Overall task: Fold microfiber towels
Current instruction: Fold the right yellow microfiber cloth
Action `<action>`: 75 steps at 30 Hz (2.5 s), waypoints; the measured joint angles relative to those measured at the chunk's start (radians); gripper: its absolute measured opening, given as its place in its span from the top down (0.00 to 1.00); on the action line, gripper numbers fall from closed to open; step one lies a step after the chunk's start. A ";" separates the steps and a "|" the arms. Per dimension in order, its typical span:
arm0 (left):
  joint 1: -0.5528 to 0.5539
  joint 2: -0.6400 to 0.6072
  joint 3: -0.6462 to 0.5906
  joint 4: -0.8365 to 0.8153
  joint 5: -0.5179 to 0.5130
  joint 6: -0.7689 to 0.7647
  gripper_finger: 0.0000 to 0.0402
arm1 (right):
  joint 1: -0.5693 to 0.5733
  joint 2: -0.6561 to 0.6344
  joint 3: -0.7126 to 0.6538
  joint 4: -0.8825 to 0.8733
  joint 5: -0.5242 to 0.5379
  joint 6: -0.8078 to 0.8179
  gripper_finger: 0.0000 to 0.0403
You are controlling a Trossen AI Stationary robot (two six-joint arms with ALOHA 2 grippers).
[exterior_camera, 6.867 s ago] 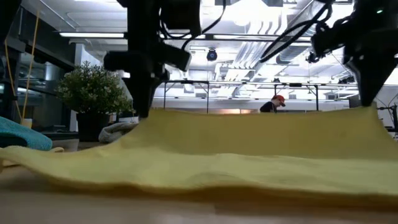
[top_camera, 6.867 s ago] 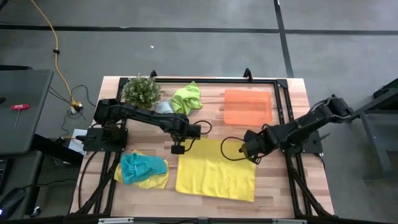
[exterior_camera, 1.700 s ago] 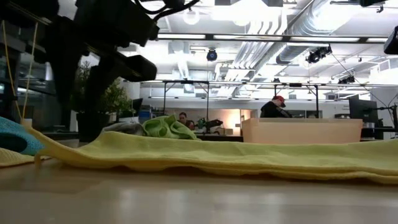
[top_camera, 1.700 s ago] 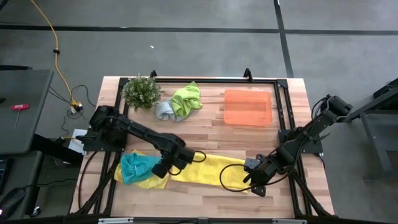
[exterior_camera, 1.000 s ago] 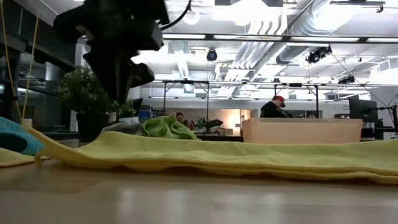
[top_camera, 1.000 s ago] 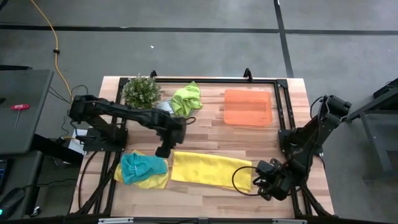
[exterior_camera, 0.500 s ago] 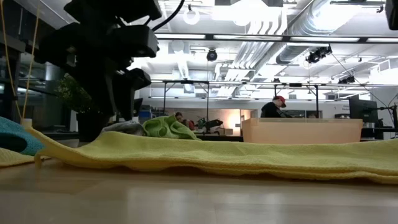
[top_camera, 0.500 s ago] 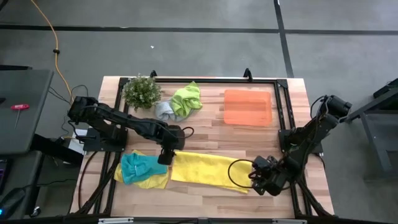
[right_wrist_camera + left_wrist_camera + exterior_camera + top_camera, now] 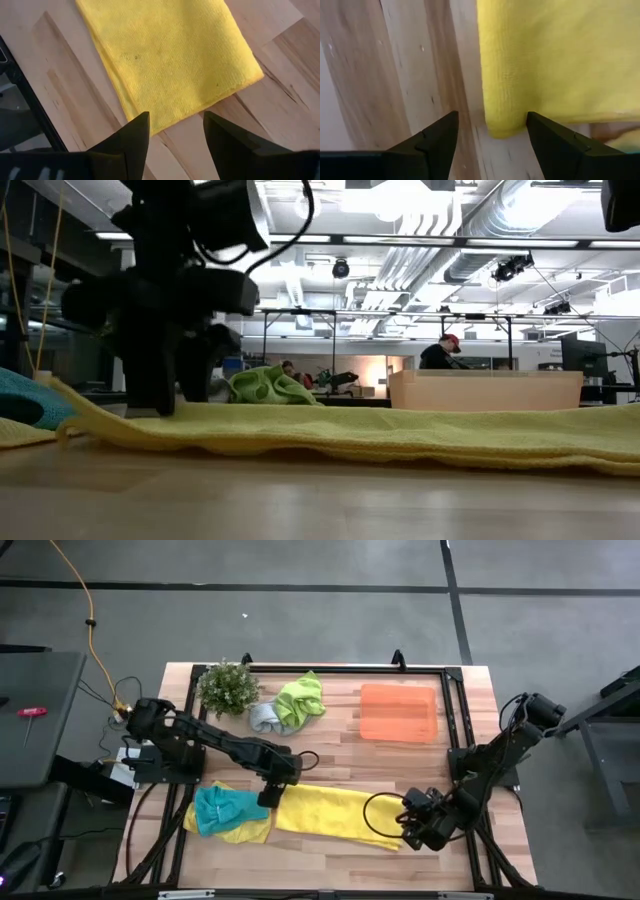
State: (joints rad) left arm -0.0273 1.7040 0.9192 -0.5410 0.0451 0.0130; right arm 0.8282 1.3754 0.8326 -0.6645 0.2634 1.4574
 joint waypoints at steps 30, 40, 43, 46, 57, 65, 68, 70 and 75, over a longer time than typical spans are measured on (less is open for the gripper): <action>-0.001 0.022 0.000 0.011 0.034 -0.022 0.92 | -0.331 0.000 -0.175 0.106 -0.262 -0.481 0.56; -0.001 0.022 0.000 0.014 0.034 -0.087 0.94 | -0.331 -0.001 -0.268 0.235 -0.239 -0.487 0.57; -0.001 0.022 0.000 0.019 0.034 -0.124 0.94 | -0.331 -0.004 -0.282 0.240 -0.234 -0.498 0.65; -0.001 0.022 0.000 0.028 0.018 -0.144 0.94 | -0.332 -0.003 -0.284 0.236 -0.225 -0.531 0.78; 0.077 0.022 0.000 0.044 -0.116 -0.168 0.99 | -0.502 0.000 -0.247 0.091 -0.229 -0.765 0.99; 0.210 0.022 0.000 0.042 -0.146 -0.167 1.00 | -0.679 0.000 -0.207 -0.062 -0.174 -0.941 1.00; 0.248 0.022 0.000 0.041 -0.146 -0.138 1.00 | -0.725 0.000 -0.180 -0.095 -0.146 -0.966 1.00; 0.265 0.022 0.000 0.038 -0.147 -0.111 1.00 | -0.740 0.000 -0.160 -0.099 -0.136 -0.968 1.00; 0.285 0.003 0.000 0.018 -0.148 -0.088 1.00 | -0.722 0.000 -0.108 -0.114 -0.115 -0.963 1.00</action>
State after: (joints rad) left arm 0.2573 1.7072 0.9192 -0.5234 -0.1024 -0.0750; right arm 0.1058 1.3758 0.7245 -0.7784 0.1480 0.4946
